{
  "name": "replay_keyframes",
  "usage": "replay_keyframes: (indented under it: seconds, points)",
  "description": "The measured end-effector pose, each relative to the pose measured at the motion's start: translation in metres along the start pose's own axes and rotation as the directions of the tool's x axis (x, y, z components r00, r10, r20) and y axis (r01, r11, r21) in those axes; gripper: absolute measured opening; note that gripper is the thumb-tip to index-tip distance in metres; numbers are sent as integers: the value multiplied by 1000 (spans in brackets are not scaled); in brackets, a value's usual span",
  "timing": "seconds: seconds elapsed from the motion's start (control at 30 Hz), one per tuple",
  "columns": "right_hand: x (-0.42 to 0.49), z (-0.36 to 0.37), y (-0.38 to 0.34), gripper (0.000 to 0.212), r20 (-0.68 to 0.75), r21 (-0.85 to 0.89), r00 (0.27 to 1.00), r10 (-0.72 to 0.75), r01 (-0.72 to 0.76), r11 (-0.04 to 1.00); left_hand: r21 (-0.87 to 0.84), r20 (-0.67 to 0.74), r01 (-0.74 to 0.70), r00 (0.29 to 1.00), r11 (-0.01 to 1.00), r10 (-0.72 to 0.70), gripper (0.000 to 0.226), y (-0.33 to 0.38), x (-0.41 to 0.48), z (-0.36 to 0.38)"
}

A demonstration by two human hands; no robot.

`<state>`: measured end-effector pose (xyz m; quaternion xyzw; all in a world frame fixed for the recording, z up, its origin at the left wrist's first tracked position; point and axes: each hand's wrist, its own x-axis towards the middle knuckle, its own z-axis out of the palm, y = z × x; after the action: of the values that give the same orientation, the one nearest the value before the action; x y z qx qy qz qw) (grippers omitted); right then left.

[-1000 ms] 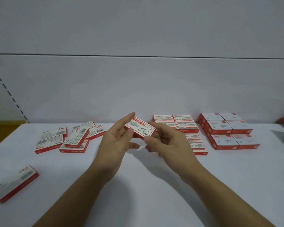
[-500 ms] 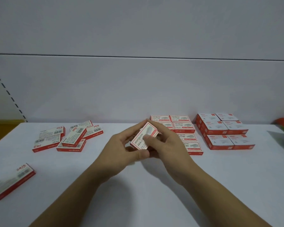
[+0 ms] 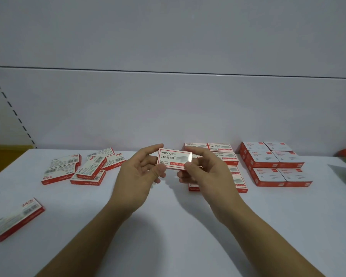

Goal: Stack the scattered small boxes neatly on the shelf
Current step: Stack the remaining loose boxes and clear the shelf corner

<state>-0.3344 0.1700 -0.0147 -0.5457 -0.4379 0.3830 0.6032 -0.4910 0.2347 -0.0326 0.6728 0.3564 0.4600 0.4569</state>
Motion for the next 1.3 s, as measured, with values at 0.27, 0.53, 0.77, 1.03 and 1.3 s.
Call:
replay_keyframes:
  seconds: [0.27, 0.53, 0.77, 1.03, 1.3]
  points:
    - [-2, -5, 2, 55, 171, -700, 926, -337, 355, 620, 23, 25, -64, 998, 998, 63, 39, 1, -4, 6]
    - [7, -28, -8, 51, 247, -873, 888, -387, 378, 310, 419, 126, -130, 989, 899, 84, 54, -5, -5, 10]
    - [20, -45, 0, 41, 161, -910, 946, -283, 254, 329, 757, 203, -182, 978, 628, 39, 60, -12, -1, 4]
    - [38, -53, 16, 28, 135, -910, 977, -163, 188, 370, 870, 200, -166, 979, 464, -25, 57, -9, -2, 4]
    - [37, -51, 24, 29, 110, -922, 977, -182, 168, 349, 851, 215, -158, 975, 500, -58, 54, -7, -3, 2]
